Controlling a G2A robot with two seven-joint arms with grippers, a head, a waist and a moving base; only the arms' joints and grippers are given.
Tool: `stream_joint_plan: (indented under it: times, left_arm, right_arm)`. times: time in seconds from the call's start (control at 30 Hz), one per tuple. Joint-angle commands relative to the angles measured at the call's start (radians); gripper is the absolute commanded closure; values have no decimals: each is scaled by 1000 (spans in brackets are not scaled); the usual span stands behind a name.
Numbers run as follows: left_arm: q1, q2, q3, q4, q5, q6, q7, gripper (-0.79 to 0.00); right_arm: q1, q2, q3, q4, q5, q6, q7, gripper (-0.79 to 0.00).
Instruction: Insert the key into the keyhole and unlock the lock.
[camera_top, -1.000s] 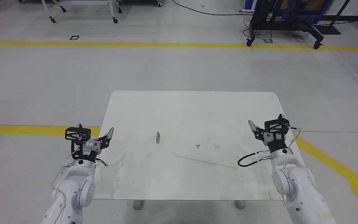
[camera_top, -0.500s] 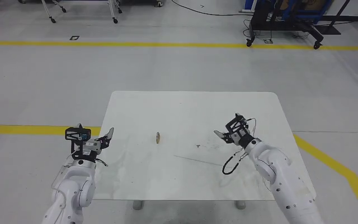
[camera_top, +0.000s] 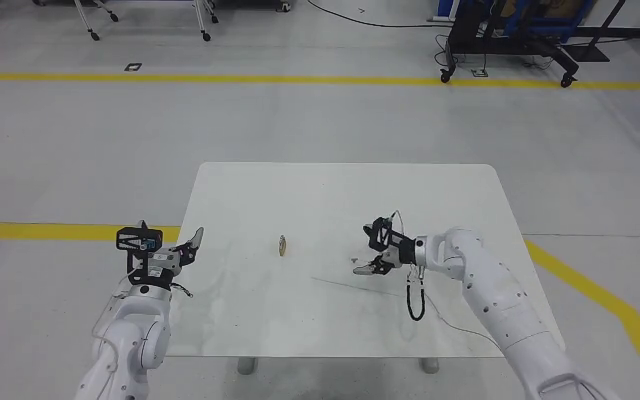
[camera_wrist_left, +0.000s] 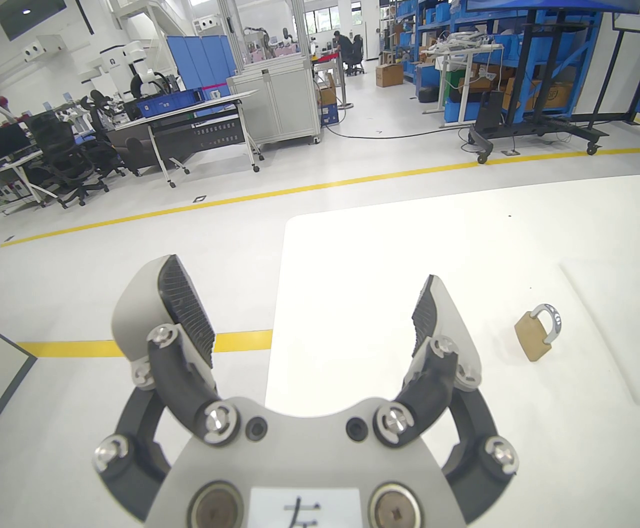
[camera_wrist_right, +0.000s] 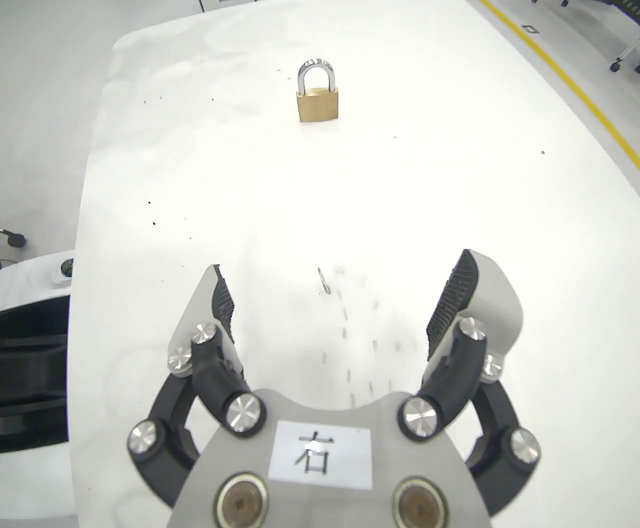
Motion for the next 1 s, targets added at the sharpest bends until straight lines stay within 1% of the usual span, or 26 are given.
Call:
stream_joint_plan:
  times: [0.0, 0.03, 0.07, 0.1, 0.13, 0.37, 0.4, 0.47, 0.73, 0.97]
  left_arm:
    - [0, 0, 0, 0, 0, 0, 0, -785]
    - [0, 0, 0, 0, 0, 0, 0, -785]
    - [0, 0, 0, 0, 0, 0, 0, -785]
    - [0, 0, 0, 0, 0, 0, 0, -785]
    - [0, 0, 0, 0, 0, 0, 0, -785]
    - [0, 0, 0, 0, 0, 0, 0, -785]
    - [0, 0, 0, 0, 0, 0, 0, -785]
    - [0, 0, 0, 0, 0, 0, 0, -785]
    - [0, 0, 0, 0, 0, 0, 0, -785]
    - [0, 0, 0, 0, 0, 0, 0, -785]
  right_arm:
    - [39, 1, -57, 30, -36, 0, 5, -603]
    - [53, 1, -81, 43, -47, 0, -7, -613]
    - [68, 1, -99, 57, -60, 0, -16, -579]
    - [78, 2, -115, 67, -68, 0, -31, -456]
    - [86, 2, -130, 74, -76, 0, -48, -363]
    - [125, 16, -200, 115, -136, 0, -151, -182]
    - [129, 18, -209, 118, -144, 0, -162, -132]
    - [134, 23, -227, 121, -150, 0, -194, 0]
    - [171, 48, -294, 130, -174, 0, -282, 0]
    - [175, 77, -293, 106, -194, 0, -316, 0]
